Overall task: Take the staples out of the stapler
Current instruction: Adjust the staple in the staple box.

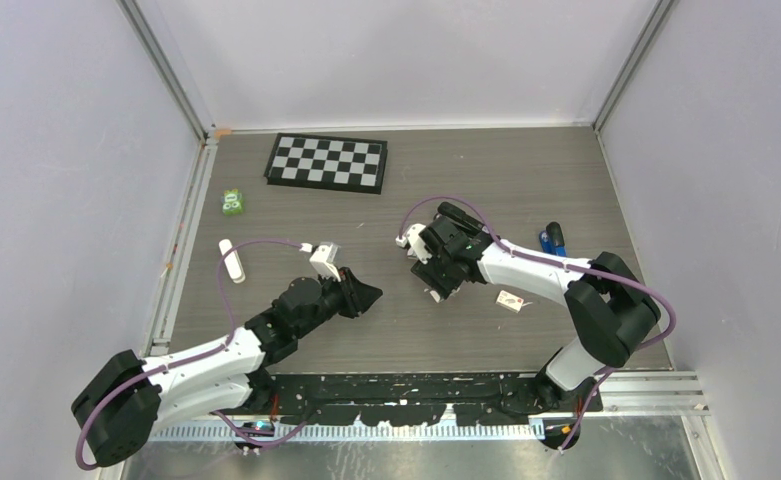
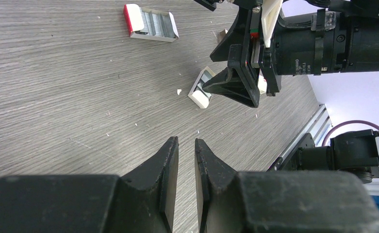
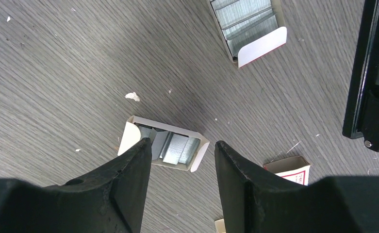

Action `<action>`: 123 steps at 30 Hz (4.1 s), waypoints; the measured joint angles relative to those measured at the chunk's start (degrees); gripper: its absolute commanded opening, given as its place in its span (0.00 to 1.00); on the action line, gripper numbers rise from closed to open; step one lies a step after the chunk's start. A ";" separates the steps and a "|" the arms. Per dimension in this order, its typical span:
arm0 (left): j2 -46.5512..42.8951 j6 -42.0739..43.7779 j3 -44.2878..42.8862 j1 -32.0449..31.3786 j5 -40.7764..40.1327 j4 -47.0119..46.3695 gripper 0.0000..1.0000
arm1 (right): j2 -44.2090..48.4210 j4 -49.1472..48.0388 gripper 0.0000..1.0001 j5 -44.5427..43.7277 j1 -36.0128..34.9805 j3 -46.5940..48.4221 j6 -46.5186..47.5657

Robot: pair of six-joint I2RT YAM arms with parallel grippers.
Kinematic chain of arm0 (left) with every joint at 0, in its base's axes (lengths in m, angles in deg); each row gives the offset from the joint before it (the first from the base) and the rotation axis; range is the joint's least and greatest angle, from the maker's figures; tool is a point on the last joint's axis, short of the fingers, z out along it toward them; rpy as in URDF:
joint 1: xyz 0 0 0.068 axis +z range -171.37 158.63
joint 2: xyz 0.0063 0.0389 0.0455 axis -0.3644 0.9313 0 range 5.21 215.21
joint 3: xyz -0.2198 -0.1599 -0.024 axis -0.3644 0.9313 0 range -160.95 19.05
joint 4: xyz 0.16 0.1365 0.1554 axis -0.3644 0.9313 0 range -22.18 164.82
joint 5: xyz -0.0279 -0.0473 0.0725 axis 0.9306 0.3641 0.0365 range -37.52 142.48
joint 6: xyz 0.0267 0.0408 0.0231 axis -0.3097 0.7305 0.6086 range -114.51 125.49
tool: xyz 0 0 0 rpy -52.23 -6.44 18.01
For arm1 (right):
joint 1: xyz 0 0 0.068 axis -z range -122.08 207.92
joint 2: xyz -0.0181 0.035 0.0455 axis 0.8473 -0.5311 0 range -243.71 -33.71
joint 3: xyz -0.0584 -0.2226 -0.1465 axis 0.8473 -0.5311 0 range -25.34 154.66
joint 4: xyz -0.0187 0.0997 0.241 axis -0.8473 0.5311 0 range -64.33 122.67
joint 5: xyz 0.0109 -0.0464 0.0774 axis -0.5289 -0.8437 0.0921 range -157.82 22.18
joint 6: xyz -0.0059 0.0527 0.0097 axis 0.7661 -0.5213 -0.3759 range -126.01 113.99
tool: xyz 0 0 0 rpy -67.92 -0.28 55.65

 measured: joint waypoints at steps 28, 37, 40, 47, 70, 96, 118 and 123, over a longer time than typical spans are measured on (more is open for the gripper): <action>0.00 0.00 0.00 0.00 0.00 0.02 0.21 | 0.02 1.27 0.57 0.66 -0.02 0.44 0.28; -0.09 0.00 0.00 0.00 -0.02 0.02 0.21 | 0.00 1.29 0.55 0.92 -0.02 0.44 0.26; -0.17 0.00 0.00 0.00 -0.02 0.07 0.21 | 0.00 1.29 0.53 0.24 0.00 0.46 0.26; -0.85 0.00 0.00 0.00 -0.20 0.11 0.21 | 0.00 1.29 0.53 -0.98 0.00 0.52 0.26; 14.80 18.08 -5.73 -2.01 11.30 -9.01 0.75 | 14.12 8.79 0.79 38.16 23.15 3.21 1.60; 49.44 30.14 -50.03 -11.65 3.10 27.56 0.48 | 13.35 11.61 0.79 39.19 35.67 5.27 -3.45; 55.15 34.36 -56.39 -11.65 1.55 36.09 0.45 | 12.87 12.68 0.79 38.60 36.20 5.27 -2.93; 55.89 34.97 -56.96 -11.65 1.57 36.65 0.45 | 12.55 12.63 0.79 38.01 36.24 5.27 -2.71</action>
